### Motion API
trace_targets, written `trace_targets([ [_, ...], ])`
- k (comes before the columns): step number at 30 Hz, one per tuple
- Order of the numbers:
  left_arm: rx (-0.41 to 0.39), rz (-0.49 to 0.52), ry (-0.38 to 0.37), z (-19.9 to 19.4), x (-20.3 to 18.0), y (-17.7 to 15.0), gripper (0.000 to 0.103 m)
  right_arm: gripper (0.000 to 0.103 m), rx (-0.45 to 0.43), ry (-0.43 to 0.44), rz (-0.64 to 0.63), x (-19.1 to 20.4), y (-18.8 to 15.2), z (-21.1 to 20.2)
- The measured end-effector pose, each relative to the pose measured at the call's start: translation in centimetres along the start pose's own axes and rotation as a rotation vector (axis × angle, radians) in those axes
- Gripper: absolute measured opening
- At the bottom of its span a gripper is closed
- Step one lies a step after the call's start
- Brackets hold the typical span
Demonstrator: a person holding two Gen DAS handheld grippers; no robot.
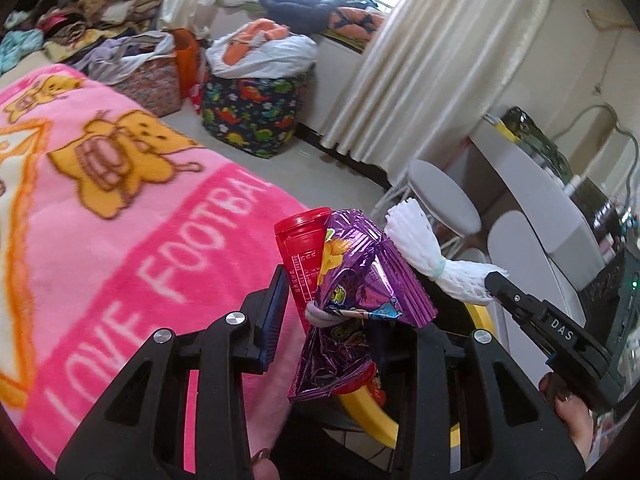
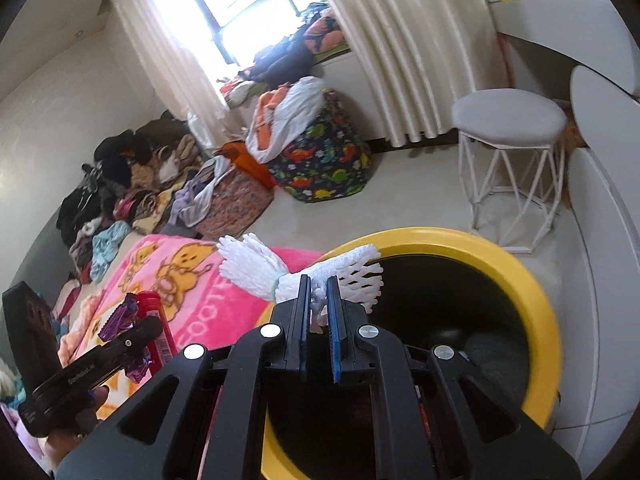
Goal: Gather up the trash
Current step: 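Carry the foam net, red tube and purple wrapper over the bin with both grippers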
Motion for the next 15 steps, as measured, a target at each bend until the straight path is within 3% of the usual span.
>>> trace_targets([
  [15,0.068,0.133,-0.081,2.8,-6.2,-3.1,0.028,0.008,-0.049,-0.114,0.055,-6.0,0.7,-3.0],
])
Point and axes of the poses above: each gripper's, at about its wrist camera, not at the fingertips, and z roughly the way its jaws point, x to its left, y to its top, the point moved 10 cm from there along z, roughly the way its jaws point, and after that the axes turned 9 degrees about -x, right-handed, at the moved point
